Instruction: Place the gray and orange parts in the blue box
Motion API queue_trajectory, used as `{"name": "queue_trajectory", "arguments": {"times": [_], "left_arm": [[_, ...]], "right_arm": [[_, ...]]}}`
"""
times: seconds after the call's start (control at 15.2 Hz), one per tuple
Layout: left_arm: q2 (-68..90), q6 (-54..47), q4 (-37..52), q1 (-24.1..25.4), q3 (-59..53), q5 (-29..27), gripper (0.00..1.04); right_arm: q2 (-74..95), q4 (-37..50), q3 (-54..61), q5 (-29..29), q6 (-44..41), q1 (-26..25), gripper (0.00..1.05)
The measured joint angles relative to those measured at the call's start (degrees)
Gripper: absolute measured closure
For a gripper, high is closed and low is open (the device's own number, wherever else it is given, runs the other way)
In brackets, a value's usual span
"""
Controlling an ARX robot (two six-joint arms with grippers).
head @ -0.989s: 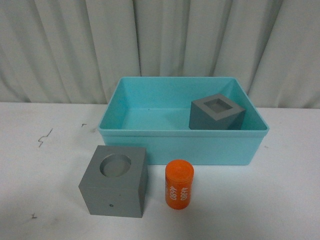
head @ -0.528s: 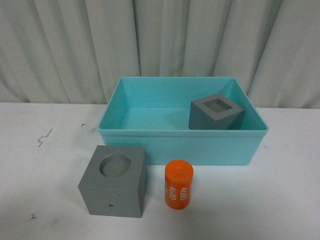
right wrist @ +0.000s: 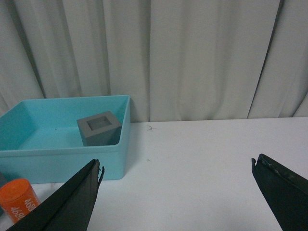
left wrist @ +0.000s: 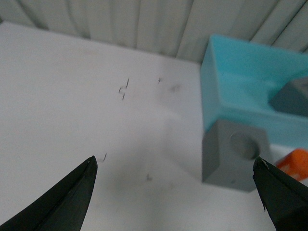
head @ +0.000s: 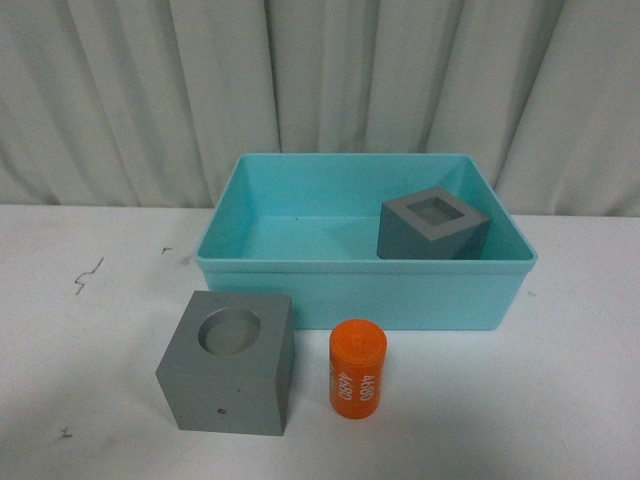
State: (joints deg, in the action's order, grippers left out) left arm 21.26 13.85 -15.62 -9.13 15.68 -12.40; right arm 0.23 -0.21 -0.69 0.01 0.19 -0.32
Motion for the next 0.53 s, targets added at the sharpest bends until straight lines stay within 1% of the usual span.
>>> {"name": "queue_trajectory", "arguments": {"times": [0.07,0.2,0.26,0.33,0.4,0.53], "left_arm": [[5.8,0.8,5.1,-0.6,3.9,-0.1,0.07],[20.3,0.7,13.2,-4.3,8.7,0.3,0.07],[27.5,0.8,16.2,-5.7,10.8,1.9,0.07],[34.1,0.7,18.6,-7.2,13.5,2.4,0.07],[41.1,0.7,19.8,-8.7,17.0,5.3,0.07],[49.0,0.0,19.6,-9.9,19.6,7.0,0.07]], "right_arm": [[0.0,0.0,0.0,0.0,0.0,0.0,0.06],[0.0,0.0,0.0,0.0,0.0,0.0,0.06],[0.0,0.0,0.0,0.0,0.0,0.0,0.06],[0.0,0.0,0.0,0.0,0.0,0.0,0.06],[0.0,0.0,0.0,0.0,0.0,0.0,0.06],[0.0,0.0,0.0,0.0,0.0,0.0,0.06]]}}
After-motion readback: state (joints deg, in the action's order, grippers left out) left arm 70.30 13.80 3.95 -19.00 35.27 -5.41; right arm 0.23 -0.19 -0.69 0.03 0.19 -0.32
